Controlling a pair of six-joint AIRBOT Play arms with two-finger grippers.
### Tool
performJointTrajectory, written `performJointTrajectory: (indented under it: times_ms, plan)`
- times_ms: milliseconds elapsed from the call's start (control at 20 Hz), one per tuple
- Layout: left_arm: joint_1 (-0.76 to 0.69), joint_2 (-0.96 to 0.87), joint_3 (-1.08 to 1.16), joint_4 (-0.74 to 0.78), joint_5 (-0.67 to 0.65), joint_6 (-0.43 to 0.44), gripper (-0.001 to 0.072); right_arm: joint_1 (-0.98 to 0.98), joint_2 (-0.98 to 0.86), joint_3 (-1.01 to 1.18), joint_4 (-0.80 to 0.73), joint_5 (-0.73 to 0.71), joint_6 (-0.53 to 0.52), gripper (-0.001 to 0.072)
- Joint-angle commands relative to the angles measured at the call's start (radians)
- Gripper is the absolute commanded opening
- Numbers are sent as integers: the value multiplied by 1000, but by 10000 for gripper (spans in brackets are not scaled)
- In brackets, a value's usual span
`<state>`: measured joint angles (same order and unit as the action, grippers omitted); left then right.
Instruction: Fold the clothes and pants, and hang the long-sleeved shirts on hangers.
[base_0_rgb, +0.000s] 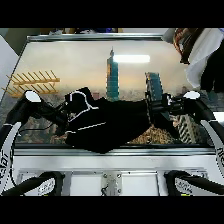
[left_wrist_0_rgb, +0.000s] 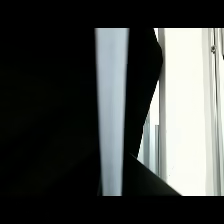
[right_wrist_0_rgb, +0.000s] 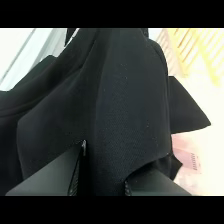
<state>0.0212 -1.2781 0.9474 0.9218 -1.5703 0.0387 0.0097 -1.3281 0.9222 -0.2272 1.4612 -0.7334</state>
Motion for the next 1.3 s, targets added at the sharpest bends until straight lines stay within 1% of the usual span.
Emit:
performJointTrajectory:
  times_ms: [0, 300, 450, 600, 650, 700, 750, 800, 950, 1100, 1250]
  plan:
    - [0, 0, 0, -25, 0, 5, 20, 0, 0, 0, 5, -13, 3, 24]
    - [0, 0, 0, -24, 2, 0, 20, 0, 0, 0, 11, 21, 8, 22]
    - [0, 0, 0, -23, 3, -62, 21, 0, 0, 0, 34, 32, 31, 21]
    - [2, 0, 0, -22, 3, -176, 23, 0, 0, 0, 30, 33, 54, 20]
    - [2, 0, 0, -23, 3, -200, 101, 0, 0, 0, 30, 32, 54, 20]
    - [2, 0, 0, -22, 10, -242, 322, 0, 0, 0, 30, 33, 56, 20]
    - [2, 0, 0, -22, 28, -307, 399, 0, 0, 0, 30, 32, 69, 19]
    - [2, 0, 1, -22, 42, -373, 397, 0, 0, 0, 30, 35, 73, 19]
    - [2, 0, 15, 14, 60, -444, 396, 0, 0, 0, 30, 39, 85, 19]
    - [2, 0, 67, 111, 56, -581, 396, 0, 0, 0, 30, 39, 111, 18]
    - [3, 0, 109, 178, 52, -682, 396, 0, 0, 0, 30, 39, 121, 18]
